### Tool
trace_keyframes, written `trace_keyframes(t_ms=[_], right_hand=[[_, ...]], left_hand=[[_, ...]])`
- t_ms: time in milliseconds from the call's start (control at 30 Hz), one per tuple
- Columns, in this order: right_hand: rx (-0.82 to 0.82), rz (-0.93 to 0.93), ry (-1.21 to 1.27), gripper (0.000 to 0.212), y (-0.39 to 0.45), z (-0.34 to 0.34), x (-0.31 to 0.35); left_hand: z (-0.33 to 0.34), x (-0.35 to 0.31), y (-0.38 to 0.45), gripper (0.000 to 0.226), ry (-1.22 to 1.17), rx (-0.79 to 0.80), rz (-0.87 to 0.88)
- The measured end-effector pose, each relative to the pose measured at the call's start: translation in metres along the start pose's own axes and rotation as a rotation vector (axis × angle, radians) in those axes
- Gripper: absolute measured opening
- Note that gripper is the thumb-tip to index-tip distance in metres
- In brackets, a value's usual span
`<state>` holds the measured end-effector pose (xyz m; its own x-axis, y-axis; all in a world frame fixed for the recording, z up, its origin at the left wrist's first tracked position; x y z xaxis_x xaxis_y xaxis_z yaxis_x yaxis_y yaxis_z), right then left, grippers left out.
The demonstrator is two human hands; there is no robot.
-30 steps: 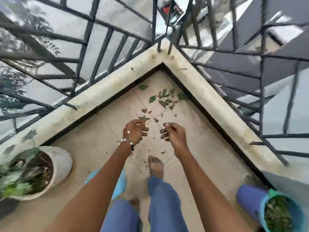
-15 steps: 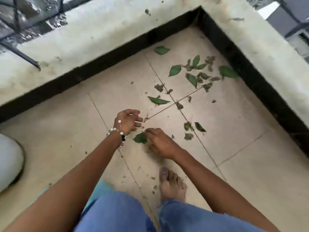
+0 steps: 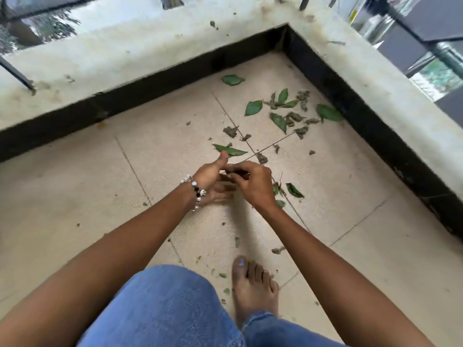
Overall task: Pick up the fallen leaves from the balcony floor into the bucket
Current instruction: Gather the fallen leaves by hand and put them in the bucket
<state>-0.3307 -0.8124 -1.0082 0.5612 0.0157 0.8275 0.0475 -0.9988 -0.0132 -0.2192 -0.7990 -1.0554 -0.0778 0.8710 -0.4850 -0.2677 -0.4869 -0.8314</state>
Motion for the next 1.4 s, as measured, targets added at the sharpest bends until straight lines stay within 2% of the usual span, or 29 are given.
trace_keyframes(t_ms=[67,133,200,233,267,333,400,500,567,700,800,867,967,1033,1067,1167,1233,1300,1333,1400], right_hand=[[0.082,-0.034,-0.036,0.016,-0.001,-0.003,0.002],[0.115,-0.058,0.036,0.015,-0.01,-0.015,-0.007],[-0.023,0.042,0.179,0.018,-0.024,-0.044,-0.037],[-0.109,0.092,0.143,0.024,-0.032,-0.06,-0.056],[-0.115,0.137,-0.022,0.033,-0.039,-0.07,-0.076],[0.132,0.189,-0.445,0.049,-0.054,-0.065,-0.109],[0.321,0.051,-0.655,0.059,-0.067,-0.045,-0.116],[0.429,-0.202,-0.713,0.067,-0.082,-0.022,-0.1],[0.485,-0.253,-0.736,0.063,-0.094,-0.02,-0.102],[0.553,-0.298,-0.752,0.083,-0.124,-0.016,-0.111],[0.404,-0.376,-0.741,0.068,-0.129,-0.017,-0.1],[0.276,-0.351,-0.693,0.054,-0.122,-0.027,-0.09],[-0.029,-0.175,-0.368,0.024,-0.094,-0.054,-0.073],[-0.162,-0.025,-0.124,0.022,-0.074,-0.063,-0.059],[-0.157,-0.012,-0.071,0.023,-0.062,-0.057,-0.049],[-0.014,-0.188,-0.134,0.02,-0.035,-0.026,-0.007],[0.141,-0.329,-0.279,0.026,-0.023,-0.002,0.01],[0.351,-0.304,-0.431,0.034,-0.008,0.015,0.003],[0.443,-0.262,-0.397,0.04,0.0,0.02,-0.004],[0.487,-0.169,-0.012,0.038,0.017,0.016,-0.005]], left_hand=[[0.029,0.007,0.002,0.054,-0.15,0.096,-0.042],[0.04,0.009,0.007,0.047,-0.234,0.03,-0.029],[0.039,0.015,0.014,0.042,-0.207,-0.073,-0.012],[0.035,0.02,0.018,0.043,-0.174,-0.113,-0.017],[0.03,0.024,0.02,0.044,-0.149,-0.141,-0.029],[0.023,0.031,0.023,0.045,-0.12,-0.17,-0.049],[0.02,0.035,0.027,0.046,-0.13,-0.18,-0.054],[0.025,0.043,0.033,0.045,-0.116,-0.167,-0.065],[0.033,0.047,0.034,0.044,-0.09,-0.151,-0.066],[0.049,0.047,0.035,0.045,-0.097,-0.117,-0.049],[0.056,0.05,0.036,0.047,-0.105,-0.09,-0.058],[0.059,0.052,0.033,0.048,-0.1,-0.076,-0.065],[0.054,0.048,0.029,0.052,-0.069,-0.059,-0.078],[0.053,0.044,0.026,0.057,-0.063,-0.015,-0.103],[0.053,0.042,0.024,0.06,-0.082,0.014,-0.128],[0.056,0.034,0.023,0.072,-0.242,0.094,-0.208],[0.045,0.021,0.026,0.064,-0.346,0.008,-0.179],[0.023,0.005,0.03,0.046,-0.406,-0.124,-0.102],[0.011,-0.003,0.031,0.041,-0.434,-0.174,-0.064],[-0.009,-0.015,0.034,0.035,-0.489,-0.244,-0.014]])
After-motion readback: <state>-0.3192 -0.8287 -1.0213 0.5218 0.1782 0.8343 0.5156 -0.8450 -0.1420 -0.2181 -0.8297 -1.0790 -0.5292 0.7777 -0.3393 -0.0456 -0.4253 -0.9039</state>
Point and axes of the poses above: each hand's wrist, its own y-axis towards the middle knuckle, its own z-axis out of the palm, x = y × z, the point moved 8 cm from there along y, towards the middle knuckle, and after that the axes turned 5 degrees about -z, right-handed, at the moved point
